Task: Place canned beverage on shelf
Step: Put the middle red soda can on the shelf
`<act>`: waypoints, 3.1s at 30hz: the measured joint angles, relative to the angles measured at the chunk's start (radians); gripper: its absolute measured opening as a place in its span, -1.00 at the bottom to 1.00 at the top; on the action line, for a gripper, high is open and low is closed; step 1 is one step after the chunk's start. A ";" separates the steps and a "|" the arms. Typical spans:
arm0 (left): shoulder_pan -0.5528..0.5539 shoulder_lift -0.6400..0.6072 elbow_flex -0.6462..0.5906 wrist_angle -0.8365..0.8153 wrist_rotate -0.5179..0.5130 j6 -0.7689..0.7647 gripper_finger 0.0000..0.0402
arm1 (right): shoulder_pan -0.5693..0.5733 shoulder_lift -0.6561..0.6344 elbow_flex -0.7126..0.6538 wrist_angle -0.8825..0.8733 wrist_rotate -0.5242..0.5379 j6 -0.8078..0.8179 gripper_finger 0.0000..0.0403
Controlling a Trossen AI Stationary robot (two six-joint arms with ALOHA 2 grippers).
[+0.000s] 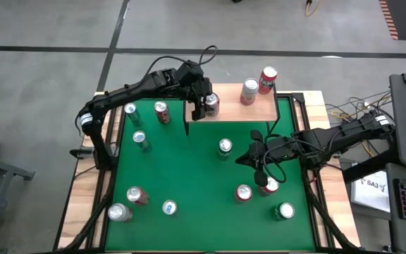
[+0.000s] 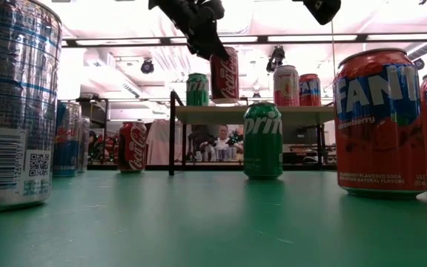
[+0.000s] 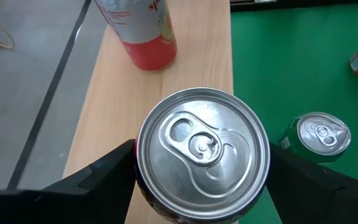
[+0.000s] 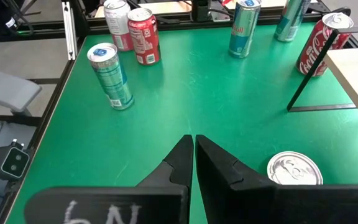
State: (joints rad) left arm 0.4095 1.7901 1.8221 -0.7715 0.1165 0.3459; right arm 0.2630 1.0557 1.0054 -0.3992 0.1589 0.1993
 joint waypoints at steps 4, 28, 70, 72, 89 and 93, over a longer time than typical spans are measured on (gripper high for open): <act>0.000 0.000 -0.002 0.001 0.000 -0.027 0.43 | 0.000 0.000 0.000 0.000 0.000 0.001 -0.95; 0.000 0.000 -0.018 -0.006 -0.001 -0.102 0.43 | 0.000 0.000 0.000 -0.007 0.000 0.002 -0.95; 0.000 -0.001 -0.042 0.025 -0.002 -0.128 0.44 | 0.000 0.000 0.000 -0.006 0.000 0.002 -0.95; 0.000 -0.001 -0.042 0.029 -0.002 -0.128 0.45 | 0.000 0.000 0.000 -0.006 0.000 0.002 -0.95; 0.000 -0.014 -0.032 0.026 -0.002 -0.115 0.86 | 0.000 0.000 0.000 -0.005 0.002 0.002 -0.95; 0.000 -0.049 -0.022 0.017 -0.002 -0.095 0.87 | -0.001 0.000 0.000 0.007 0.042 0.002 -0.95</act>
State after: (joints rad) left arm 0.4096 1.7413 1.7999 -0.7547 0.1148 0.2505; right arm 0.2617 1.0560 1.0054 -0.3919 0.2013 0.2013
